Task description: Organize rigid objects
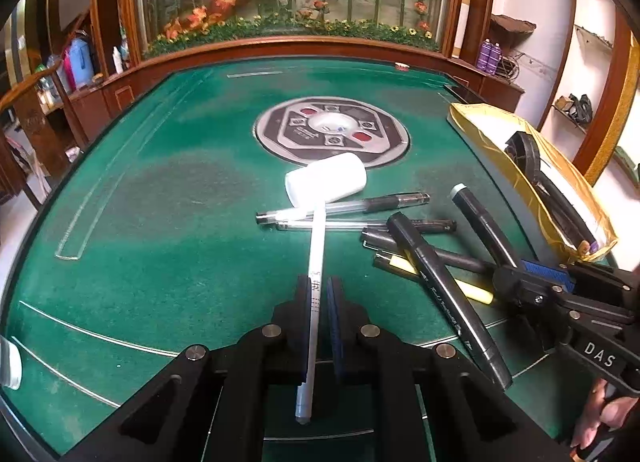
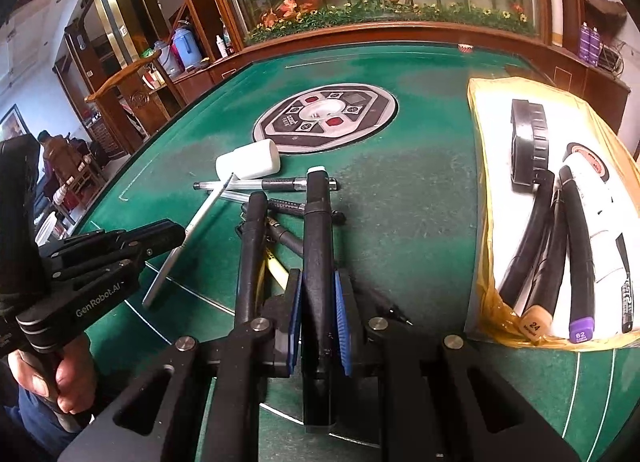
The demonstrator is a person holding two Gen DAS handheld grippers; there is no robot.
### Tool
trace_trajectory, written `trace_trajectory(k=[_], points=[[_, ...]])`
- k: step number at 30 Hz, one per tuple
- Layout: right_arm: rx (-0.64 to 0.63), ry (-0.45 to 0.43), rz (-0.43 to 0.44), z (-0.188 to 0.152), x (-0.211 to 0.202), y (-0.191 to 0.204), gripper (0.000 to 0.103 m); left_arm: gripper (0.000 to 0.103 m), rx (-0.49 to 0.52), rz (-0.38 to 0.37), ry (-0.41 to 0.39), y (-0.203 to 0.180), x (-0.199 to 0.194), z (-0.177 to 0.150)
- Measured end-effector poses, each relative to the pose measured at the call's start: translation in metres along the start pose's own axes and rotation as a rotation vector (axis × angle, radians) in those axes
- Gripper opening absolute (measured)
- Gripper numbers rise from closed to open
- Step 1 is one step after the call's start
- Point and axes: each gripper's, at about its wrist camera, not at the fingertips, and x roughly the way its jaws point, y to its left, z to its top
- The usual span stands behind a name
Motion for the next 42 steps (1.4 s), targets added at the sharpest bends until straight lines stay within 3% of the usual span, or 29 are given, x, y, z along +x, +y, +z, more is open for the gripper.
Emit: trace_trajectory(k=[5, 16, 25, 28, 32, 41, 42], points=[[0.009, 0.015, 0.010, 0.002, 0.003, -0.001, 0.015, 0.008, -0.022, -0.043, 0.004, 0.005, 0.000, 0.000], [0.069, 0.009, 0.130, 0.006, 0.004, 0.002, 0.015, 0.008, -0.014, -0.070, -0.010, 0.004, -0.005, -0.002], [0.124, -0.062, 0.147, -0.004, -0.033, -0.028, 0.015, 0.008, -0.031, -0.020, -0.008, 0.000, -0.007, -0.003], [0.133, -0.079, 0.152, -0.008, -0.043, -0.036, 0.015, 0.008, -0.055, -0.044, 0.011, -0.002, -0.009, -0.002], [0.162, -0.114, 0.157, -0.012, -0.059, -0.050, 0.015, 0.008, -0.034, -0.023, -0.004, -0.010, -0.017, 0.000], [0.160, -0.136, 0.178, -0.019, -0.075, -0.055, 0.015, 0.008, -0.017, 0.047, 0.063, -0.006, -0.004, 0.004], [0.161, -0.138, 0.180, -0.019, -0.075, -0.055, 0.015, 0.012, -0.007, 0.057, 0.077, -0.006, 0.000, 0.005]])
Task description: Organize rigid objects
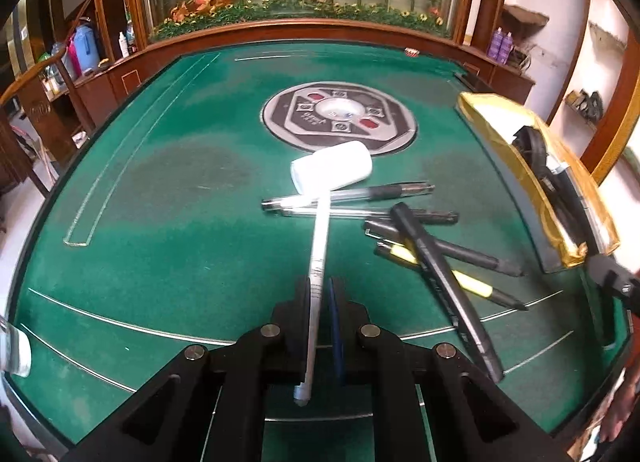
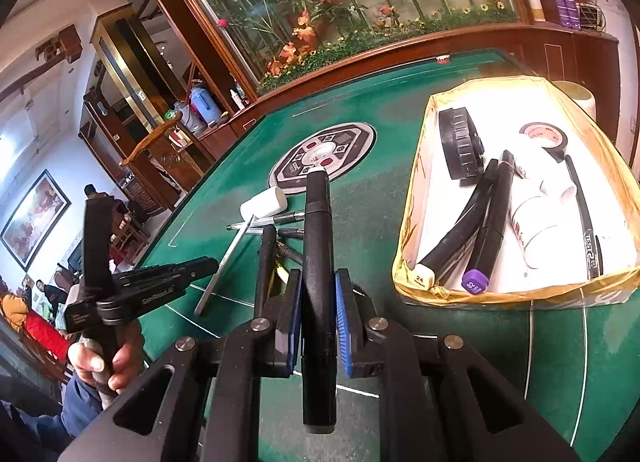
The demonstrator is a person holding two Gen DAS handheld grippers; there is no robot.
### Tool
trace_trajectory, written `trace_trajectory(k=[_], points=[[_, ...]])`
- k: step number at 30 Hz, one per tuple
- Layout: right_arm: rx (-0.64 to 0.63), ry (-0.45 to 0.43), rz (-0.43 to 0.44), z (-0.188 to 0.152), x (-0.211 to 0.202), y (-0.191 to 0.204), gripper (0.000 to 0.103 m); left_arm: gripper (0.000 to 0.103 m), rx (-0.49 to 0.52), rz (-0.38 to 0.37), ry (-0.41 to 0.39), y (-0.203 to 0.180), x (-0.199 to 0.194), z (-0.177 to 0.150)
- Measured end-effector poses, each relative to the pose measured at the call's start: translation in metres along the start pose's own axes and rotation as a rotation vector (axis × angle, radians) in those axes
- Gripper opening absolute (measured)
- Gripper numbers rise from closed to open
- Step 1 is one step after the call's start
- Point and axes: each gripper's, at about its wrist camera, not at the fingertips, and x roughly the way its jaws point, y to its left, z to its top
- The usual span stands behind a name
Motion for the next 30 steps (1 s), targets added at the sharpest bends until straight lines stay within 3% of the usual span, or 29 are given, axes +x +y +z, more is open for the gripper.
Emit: trace_trajectory(k=[3, 7, 8, 9, 10, 20, 30], points=[[-0.001, -0.003, 0.010, 0.001, -0.001, 0.000, 0.015, 0.034, 0.007, 0.003, 0.037, 0.001, 0.012, 0.002], [-0.004, -0.003, 0.010, 0.000, -0.001, -0.001, 0.015, 0.034, 0.015, 0.012, 0.055, 0.000, 0.026, 0.005], [-0.003, -0.004, 0.008, 0.000, -0.002, -0.002, 0.015, 0.026, 0.018, 0.018, 0.046, -0.001, 0.025, 0.005], [-0.003, -0.004, 0.007, 0.000, -0.002, -0.003, 0.015, 0.008, 0.019, 0.019, 0.047, -0.002, 0.025, 0.005], [-0.001, -0.005, 0.005, 0.000, -0.002, -0.004, 0.015, 0.007, 0.019, 0.018, 0.051, -0.003, 0.024, 0.005], [0.019, -0.013, 0.005, 0.002, -0.004, -0.010, 0.015, 0.007, -0.023, -0.066, -0.008, -0.003, -0.011, 0.009], [0.078, -0.084, -0.040, 0.012, -0.033, -0.038, 0.015, 0.007, 0.060, -0.261, -0.013, -0.076, -0.040, 0.034]])
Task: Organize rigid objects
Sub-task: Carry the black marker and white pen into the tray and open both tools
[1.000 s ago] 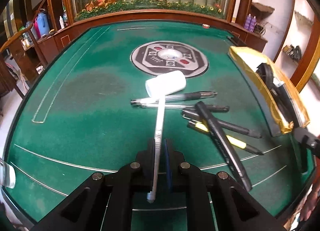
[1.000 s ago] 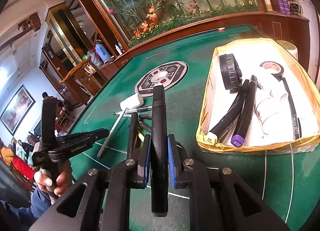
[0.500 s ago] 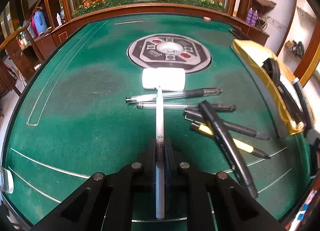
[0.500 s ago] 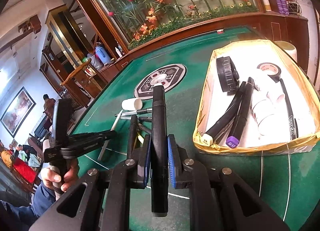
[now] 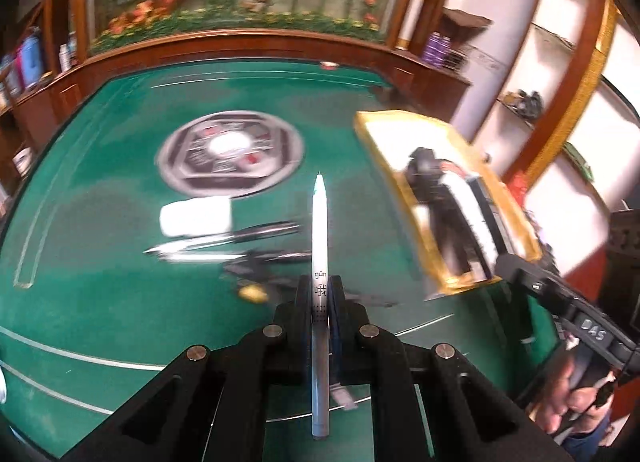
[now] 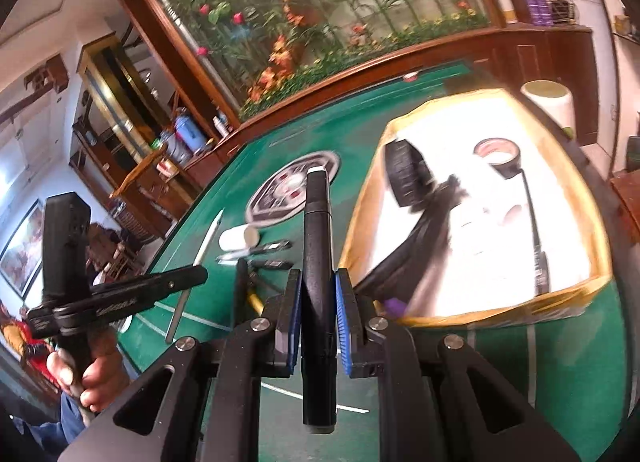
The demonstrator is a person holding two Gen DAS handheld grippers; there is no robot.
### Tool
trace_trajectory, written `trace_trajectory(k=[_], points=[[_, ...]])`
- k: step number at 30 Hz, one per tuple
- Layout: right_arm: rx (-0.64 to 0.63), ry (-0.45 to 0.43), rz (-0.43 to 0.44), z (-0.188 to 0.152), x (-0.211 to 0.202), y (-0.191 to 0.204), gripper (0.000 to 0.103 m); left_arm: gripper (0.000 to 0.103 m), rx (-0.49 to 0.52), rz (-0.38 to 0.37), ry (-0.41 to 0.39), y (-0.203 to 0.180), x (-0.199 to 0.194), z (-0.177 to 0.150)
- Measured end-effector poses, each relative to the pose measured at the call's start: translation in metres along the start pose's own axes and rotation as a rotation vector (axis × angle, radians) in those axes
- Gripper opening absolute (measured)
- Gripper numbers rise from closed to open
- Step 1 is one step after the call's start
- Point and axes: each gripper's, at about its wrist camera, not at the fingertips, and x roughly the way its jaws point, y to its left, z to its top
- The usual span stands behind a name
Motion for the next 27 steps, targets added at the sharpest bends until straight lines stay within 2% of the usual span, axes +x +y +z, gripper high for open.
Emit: trace_trajectory(k=[6, 10, 12, 16, 20, 22, 25, 27], points=[[0.025, -0.050, -0.073, 0.021, -0.019, -0.025, 0.015, 0.007, 0.077, -0.084, 0.006, -0.065, 0.011, 0.027], [0.059, -0.042, -0.135, 0.032, -0.020, -0.048, 0.015, 0.007, 0.103, -0.126, 0.061, -0.099, 0.036, 0.039], [0.056, -0.036, -0.186, 0.035, -0.017, -0.058, 0.015, 0.007, 0.114, -0.112, 0.083, -0.111, 0.053, 0.042], [0.091, -0.002, -0.217, 0.037, -0.006, -0.079, 0.015, 0.007, 0.120, -0.124, 0.130, -0.126, 0.079, 0.044], [0.099, 0.016, -0.240, 0.039, 0.003, -0.091, 0.015, 0.007, 0.137, -0.096, 0.130, -0.138, 0.098, 0.045], [0.107, 0.018, -0.249, 0.042, 0.007, -0.096, 0.015, 0.007, 0.151, -0.073, 0.105, -0.144, 0.105, 0.049], [0.112, 0.023, -0.267, 0.048, 0.010, -0.102, 0.015, 0.007, 0.138, -0.083, 0.122, -0.147, 0.122, 0.058], [0.112, 0.031, -0.284, 0.053, 0.014, -0.104, 0.015, 0.007, 0.142, -0.060, 0.136, -0.148, 0.134, 0.060]])
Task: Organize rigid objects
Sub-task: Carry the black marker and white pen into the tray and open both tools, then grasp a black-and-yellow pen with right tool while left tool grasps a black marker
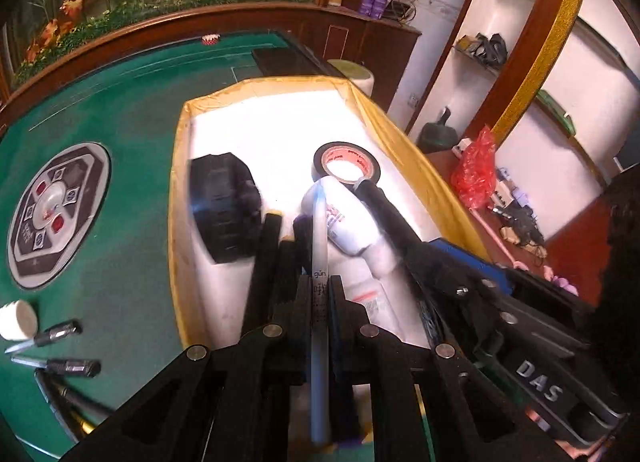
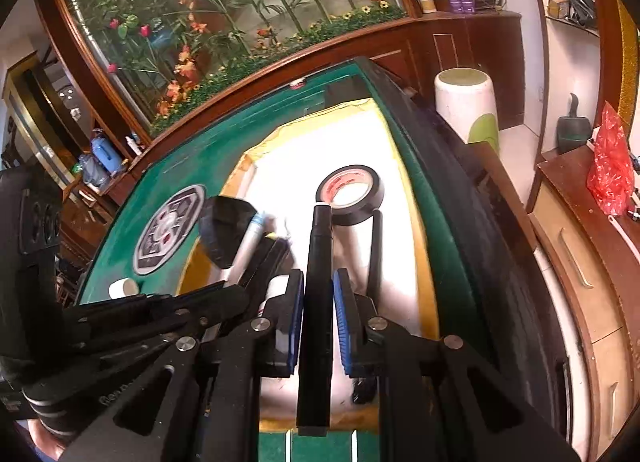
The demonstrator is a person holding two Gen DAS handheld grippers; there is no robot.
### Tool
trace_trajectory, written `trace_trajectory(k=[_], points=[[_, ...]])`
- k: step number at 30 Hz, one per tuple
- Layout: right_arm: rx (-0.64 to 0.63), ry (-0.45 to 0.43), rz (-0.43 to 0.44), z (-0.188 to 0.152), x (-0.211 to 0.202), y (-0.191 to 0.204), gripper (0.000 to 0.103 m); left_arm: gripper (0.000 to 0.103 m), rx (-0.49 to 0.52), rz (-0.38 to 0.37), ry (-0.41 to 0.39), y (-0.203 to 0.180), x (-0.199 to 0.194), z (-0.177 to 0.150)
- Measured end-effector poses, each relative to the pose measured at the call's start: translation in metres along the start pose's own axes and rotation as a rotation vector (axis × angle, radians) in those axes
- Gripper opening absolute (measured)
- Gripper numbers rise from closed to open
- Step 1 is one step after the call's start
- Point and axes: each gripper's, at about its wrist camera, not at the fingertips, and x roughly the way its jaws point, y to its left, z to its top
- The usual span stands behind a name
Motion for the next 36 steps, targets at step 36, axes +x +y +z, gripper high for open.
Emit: trace_trajectory(k=[36], points=[[-0.333, 0.017, 0.207, -0.054, -0.018, 0.150, 0.026, 0.040, -0.141, 0.054, -0.208, 0.136, -0.142, -0.097]])
